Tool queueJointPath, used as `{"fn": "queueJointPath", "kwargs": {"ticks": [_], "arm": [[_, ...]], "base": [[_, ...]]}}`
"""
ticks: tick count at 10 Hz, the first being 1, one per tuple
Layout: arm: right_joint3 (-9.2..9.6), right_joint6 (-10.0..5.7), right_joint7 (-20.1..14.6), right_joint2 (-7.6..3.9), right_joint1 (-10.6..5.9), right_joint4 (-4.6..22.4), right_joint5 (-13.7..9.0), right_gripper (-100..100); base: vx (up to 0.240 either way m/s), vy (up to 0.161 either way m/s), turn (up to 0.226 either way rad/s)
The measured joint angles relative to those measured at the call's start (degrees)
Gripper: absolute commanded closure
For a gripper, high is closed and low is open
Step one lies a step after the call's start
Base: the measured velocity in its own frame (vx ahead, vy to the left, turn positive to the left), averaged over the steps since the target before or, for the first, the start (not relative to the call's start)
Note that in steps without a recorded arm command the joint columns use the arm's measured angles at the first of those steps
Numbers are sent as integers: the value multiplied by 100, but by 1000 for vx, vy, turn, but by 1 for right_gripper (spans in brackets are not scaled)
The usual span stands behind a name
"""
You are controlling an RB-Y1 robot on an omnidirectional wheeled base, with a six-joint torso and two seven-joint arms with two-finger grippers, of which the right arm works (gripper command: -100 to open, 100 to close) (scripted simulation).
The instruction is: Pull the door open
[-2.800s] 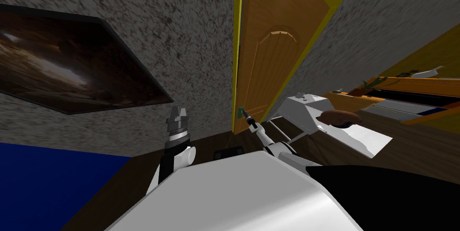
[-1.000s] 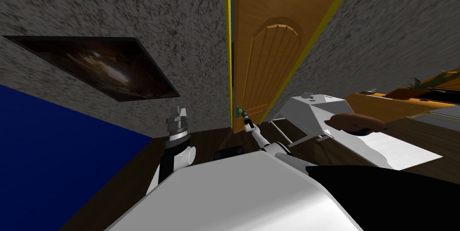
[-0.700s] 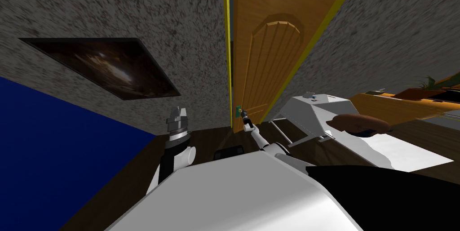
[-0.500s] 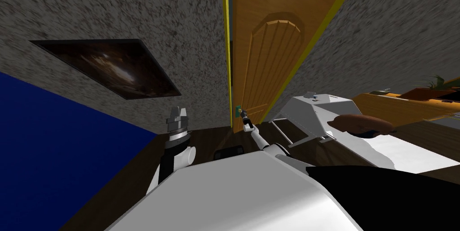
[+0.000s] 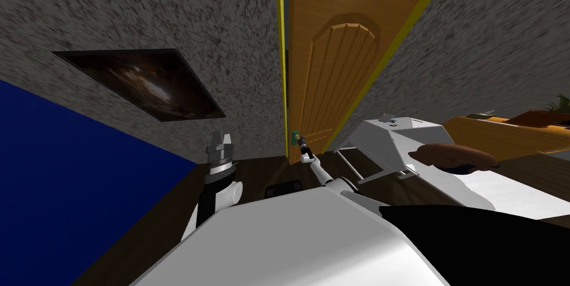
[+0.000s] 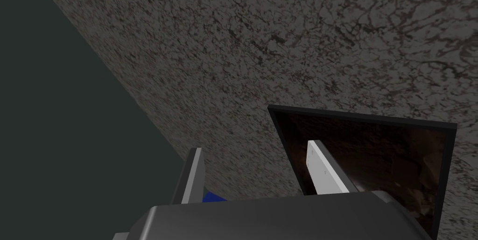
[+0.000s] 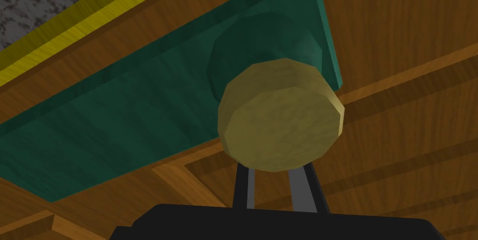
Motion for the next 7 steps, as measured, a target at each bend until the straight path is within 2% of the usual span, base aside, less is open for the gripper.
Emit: {"fn": "queueJointPath", "kwargs": {"ticks": [1,2,3,4,5,7], "arm": [[41,-120,-124,6,-171,308,-45,100],[41,-140,-156,20,-154,292,-61,100],[29,-67,-201,61,-89,159,-146,100],[9,133,-282,107,47,-157,-280,100],[30,178,-380,125,-6,-112,-340,100],[74,85,-472,114,-16,-20,-355,100]], "base": [[-14,-15,-2],[-27,-35,59],[-43,-72,107],[-30,-58,39],[-11,-16,-3],[-9,-11,11]]}}
